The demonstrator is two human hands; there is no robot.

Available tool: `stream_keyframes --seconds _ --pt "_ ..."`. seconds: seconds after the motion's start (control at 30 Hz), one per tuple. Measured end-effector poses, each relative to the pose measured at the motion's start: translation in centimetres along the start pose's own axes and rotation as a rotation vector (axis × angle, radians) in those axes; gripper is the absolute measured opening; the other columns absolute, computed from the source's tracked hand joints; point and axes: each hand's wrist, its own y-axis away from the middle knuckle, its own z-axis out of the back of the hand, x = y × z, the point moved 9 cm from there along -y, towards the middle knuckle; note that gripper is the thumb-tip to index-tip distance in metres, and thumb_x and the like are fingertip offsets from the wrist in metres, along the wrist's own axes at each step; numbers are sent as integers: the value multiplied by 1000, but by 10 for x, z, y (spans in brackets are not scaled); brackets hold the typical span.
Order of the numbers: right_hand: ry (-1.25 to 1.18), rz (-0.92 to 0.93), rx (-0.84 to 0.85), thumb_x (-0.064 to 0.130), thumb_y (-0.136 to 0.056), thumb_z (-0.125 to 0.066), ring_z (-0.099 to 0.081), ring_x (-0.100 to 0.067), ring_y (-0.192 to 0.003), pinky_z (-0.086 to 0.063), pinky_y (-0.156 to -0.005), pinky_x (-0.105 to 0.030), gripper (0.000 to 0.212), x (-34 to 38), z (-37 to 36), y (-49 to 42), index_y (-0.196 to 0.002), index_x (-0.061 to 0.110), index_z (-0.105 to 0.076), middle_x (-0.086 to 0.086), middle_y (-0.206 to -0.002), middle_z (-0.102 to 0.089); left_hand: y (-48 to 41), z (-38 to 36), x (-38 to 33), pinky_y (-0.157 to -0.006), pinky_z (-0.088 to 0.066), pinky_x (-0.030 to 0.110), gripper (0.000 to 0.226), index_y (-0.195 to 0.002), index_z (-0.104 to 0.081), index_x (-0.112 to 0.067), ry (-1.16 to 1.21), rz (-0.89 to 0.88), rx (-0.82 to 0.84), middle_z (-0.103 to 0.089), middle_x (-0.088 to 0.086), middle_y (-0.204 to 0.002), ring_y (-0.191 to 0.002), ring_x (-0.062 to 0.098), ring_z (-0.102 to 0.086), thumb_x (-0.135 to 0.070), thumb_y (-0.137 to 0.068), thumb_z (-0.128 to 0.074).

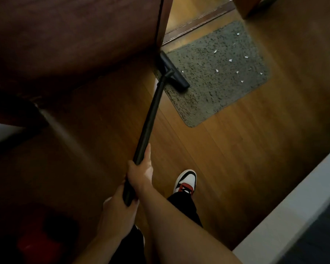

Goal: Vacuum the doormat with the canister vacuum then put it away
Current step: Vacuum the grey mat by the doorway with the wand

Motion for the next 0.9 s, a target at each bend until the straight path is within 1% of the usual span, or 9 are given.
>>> stream_keyframes --seconds 0.13,0.27,0.33,0.4,0.53,0.6,0.67,0.8,0.9 --pt "17 5 -7 15 -97 -54 -65 -20 -66 -55 -51 -28 88 11 5 -17 -154 54 1 -11 -108 -63 -12 -1 -17 -92 -53 43 52 -141 -41 -41 0 -47 -19 -65 -14 -107 -102 15 -65 -48 -92 -58" --pt "14 -2 -32 17 -96 -54 -67 -23 -68 -63 -62 -41 88 15 24 -35 -154 53 1 -10 -104 -65 -21 -12 -38 -83 -54 37 51 -142 -42 -35 1 -71 -24 -65 -13 -107 -95 11 -63 -42 -94 -58" --pt "3 -2 -47 17 -96 -55 -68 -25 -68 -63 -63 -44 88 20 34 -45 -155 53 0 -11 -104 -65 -26 -20 -49 -79 -53 34 50 -142 -44 -32 1 -88 -44 -65 -12 -104 -91 10 -63 -38 -94 -59" --pt "-32 -1 -57 16 -96 -54 -67 -22 -64 -63 -59 -40 87 28 46 -55 -154 54 -2 -11 -102 -66 -32 -27 -63 -73 -49 28 51 -143 -43 -31 8 -100 -53 -64 -10 -103 -88 10 -62 -35 -94 -59" --pt "-71 8 -76 12 -97 -54 -62 -14 -52 -56 -52 -31 86 50 74 -74 -155 52 -3 -11 -101 -64 -49 -39 -95 -76 -51 28 53 -144 -42 -30 -1 -143 -59 -65 -7 -108 -91 12 -63 -35 -94 -60" --pt "-73 11 -90 12 -98 -55 -62 -13 -51 -54 -49 -28 86 61 87 -82 -156 51 -3 -12 -107 -64 -56 -44 -112 -69 -50 24 51 -143 -43 -31 -23 -163 -65 -65 -8 -101 -85 10 -63 -36 -94 -59" --pt "-73 13 -107 12 -99 -55 -61 -13 -51 -53 -48 -28 85 70 97 -89 -156 49 -4 -10 -109 -62 -61 -48 -125 -61 -44 19 49 -141 -44 -31 -42 -168 -67 -63 -9 -96 -77 8 -60 -36 -95 -58" --pt "-71 19 -120 12 -98 -56 -61 -12 -49 -53 -47 -28 85 78 104 -94 -157 48 -5 -12 -112 -62 -65 -50 -135 -61 -45 22 49 -141 -43 -31 -76 -158 -76 -61 -6 -91 -75 13 -60 -39 -95 -58" --pt "-69 6 -114 12 -99 -56 -61 -13 -51 -54 -48 -28 86 74 99 -90 -156 49 -4 -10 -111 -62 -62 -48 -128 -68 -48 24 50 -142 -44 -29 -65 -160 -65 -64 -4 -100 -82 15 -62 -36 -95 -59"
